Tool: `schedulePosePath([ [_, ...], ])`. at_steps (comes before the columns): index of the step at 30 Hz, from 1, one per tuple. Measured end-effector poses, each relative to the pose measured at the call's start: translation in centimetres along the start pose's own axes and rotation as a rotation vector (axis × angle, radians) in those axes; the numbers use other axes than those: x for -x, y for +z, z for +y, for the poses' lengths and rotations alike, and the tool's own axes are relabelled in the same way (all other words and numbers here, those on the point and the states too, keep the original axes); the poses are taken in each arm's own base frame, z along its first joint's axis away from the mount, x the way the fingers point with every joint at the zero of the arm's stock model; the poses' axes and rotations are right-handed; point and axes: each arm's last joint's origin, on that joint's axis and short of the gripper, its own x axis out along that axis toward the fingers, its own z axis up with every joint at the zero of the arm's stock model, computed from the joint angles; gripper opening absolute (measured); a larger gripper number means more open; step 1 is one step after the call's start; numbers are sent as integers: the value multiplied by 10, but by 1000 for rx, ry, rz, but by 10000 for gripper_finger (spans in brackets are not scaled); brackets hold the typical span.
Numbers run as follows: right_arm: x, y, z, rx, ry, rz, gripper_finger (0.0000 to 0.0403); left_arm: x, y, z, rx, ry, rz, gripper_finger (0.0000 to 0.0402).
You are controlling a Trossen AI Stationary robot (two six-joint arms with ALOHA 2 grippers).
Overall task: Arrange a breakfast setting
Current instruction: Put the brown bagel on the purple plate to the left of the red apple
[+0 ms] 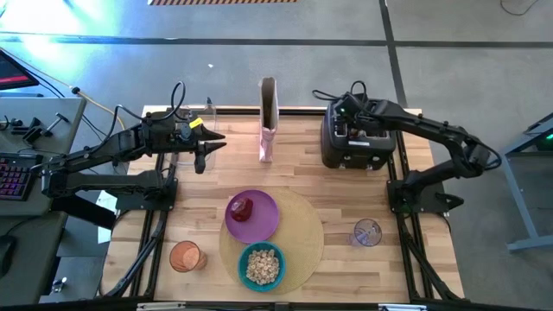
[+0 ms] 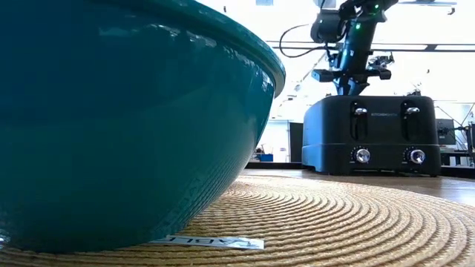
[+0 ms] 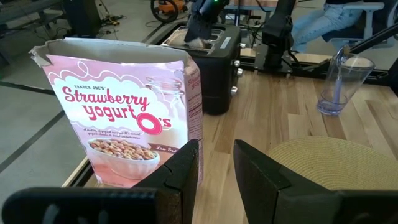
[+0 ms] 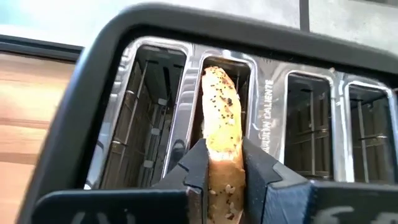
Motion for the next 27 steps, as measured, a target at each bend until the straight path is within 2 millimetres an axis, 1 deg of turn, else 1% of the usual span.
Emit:
schedulePosePath([
  [7, 23, -1, -12, -13, 33, -48, 36, 0, 0, 0, 0, 0, 0, 90],
  [19, 56, -2, -33, -26, 92, -138, 36, 0, 0, 0, 0, 0, 0, 90],
  [24, 64, -3, -40, -25, 114, -162, 36, 0, 0, 0, 0, 0, 0, 90],
  [27, 68, -4, -41, -23, 133, -169, 36, 0, 0, 0, 0, 0, 0, 90],
])
